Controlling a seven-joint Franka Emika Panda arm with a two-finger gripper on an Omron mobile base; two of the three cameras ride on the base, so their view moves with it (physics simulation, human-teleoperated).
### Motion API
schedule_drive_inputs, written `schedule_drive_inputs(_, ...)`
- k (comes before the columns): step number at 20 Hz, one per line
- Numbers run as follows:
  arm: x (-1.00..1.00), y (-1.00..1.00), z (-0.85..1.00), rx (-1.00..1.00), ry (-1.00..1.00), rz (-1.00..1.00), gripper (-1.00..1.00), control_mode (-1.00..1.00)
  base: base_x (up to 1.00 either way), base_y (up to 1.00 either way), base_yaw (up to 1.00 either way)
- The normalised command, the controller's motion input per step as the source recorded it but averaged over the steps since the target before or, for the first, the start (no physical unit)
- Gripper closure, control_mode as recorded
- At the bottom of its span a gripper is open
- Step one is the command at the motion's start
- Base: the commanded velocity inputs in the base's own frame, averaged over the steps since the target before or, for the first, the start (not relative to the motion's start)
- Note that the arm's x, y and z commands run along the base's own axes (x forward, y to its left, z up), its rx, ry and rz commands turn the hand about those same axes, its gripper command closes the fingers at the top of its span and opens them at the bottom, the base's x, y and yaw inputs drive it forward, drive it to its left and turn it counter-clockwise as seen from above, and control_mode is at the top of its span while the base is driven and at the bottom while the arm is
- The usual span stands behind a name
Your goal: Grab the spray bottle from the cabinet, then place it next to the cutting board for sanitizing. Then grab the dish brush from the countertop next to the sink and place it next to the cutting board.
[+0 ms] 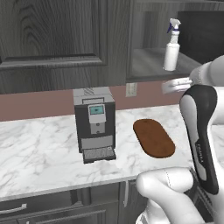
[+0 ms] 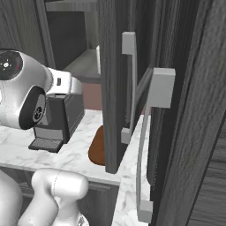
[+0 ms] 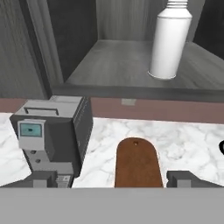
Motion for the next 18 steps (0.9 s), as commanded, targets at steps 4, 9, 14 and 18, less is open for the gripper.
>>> schedule_drive_inputs(4,-0.31,-0.14,0.56,0.00,-0.14,-0.01,-1.00,-1.00,0.00,0.00,0.00)
schedule_drive_inputs(9,-0.23,-0.14,0.55,0.00,-0.20,-0.04,-1.00,-1.00,0.00,0.00,0.00)
schedule_drive_inputs(14,-0.16,-0.13,0.49,0.00,-0.25,-0.05,-1.00,-1.00,0.00,0.00,0.00)
schedule_drive_inputs(18,-0.02,-0.22,0.32,0.00,-0.21,-0.05,-1.00,-1.00,0.00,0.00,0.00)
